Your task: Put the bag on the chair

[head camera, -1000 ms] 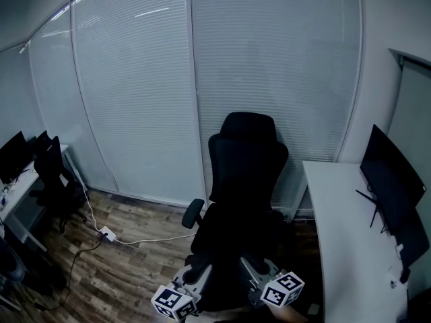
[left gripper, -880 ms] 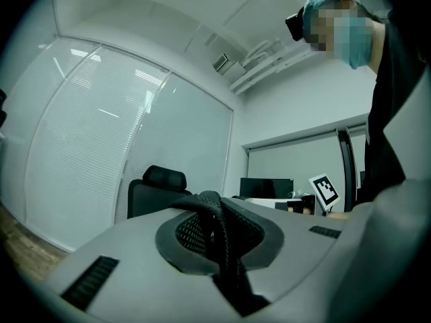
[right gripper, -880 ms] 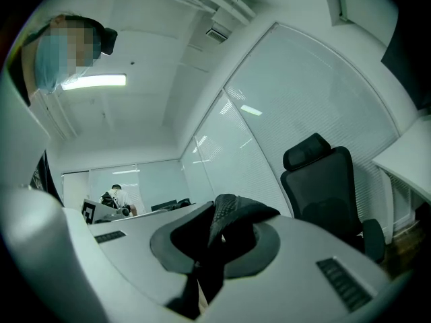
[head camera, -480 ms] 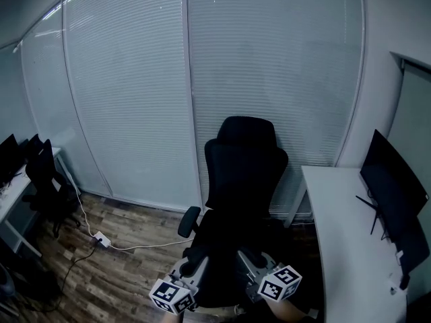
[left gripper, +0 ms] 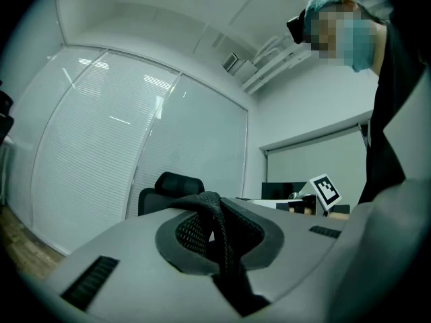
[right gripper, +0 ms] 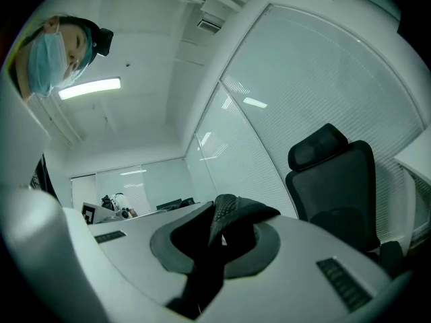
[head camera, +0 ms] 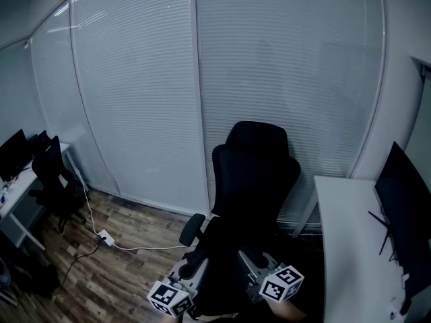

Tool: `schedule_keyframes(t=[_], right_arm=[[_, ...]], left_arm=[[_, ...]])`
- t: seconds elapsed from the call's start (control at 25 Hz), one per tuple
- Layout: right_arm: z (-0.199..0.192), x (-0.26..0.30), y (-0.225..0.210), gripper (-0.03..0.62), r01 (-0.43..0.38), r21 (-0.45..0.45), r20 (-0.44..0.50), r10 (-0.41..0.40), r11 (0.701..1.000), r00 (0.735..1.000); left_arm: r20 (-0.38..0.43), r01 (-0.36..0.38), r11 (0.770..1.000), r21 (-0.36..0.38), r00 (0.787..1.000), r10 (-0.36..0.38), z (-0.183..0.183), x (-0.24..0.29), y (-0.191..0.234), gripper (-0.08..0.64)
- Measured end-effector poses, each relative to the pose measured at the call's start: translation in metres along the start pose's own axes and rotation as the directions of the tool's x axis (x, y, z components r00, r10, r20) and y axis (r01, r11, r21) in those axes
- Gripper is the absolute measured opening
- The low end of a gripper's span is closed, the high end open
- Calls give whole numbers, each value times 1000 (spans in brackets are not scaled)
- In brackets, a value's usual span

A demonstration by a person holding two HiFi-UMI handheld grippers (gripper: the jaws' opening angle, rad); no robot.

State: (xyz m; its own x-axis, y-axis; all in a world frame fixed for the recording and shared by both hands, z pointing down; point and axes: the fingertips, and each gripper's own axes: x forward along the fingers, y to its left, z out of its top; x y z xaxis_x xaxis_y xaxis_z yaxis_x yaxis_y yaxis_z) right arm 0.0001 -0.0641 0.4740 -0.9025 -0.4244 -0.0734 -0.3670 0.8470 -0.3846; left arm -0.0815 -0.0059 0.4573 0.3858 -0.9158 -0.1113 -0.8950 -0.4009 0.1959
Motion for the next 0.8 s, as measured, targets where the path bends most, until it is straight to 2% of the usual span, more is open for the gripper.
schedule_keyframes(t=[0.12, 0.36, 0.52, 0.8], right_arm=[[8, 7, -19, 60, -28, 3, -10, 28, 1000, 1000], [29, 24, -50, 60, -99, -9, -16, 98, 995, 995], [46, 35, -71, 60, -146, -31, -13, 146, 989, 989], [66, 59, -100, 60, -135, -41, 0, 135, 990, 991]], left_arm=[[-26, -34, 999, -11, 999, 33, 7, 19, -1, 41], [32, -91, 996, 3, 995, 91, 6, 53, 14, 41], [55, -121, 992, 46, 991, 118, 4, 76, 24, 42], [25, -117, 993, 0, 993, 117, 26, 116, 30, 43]])
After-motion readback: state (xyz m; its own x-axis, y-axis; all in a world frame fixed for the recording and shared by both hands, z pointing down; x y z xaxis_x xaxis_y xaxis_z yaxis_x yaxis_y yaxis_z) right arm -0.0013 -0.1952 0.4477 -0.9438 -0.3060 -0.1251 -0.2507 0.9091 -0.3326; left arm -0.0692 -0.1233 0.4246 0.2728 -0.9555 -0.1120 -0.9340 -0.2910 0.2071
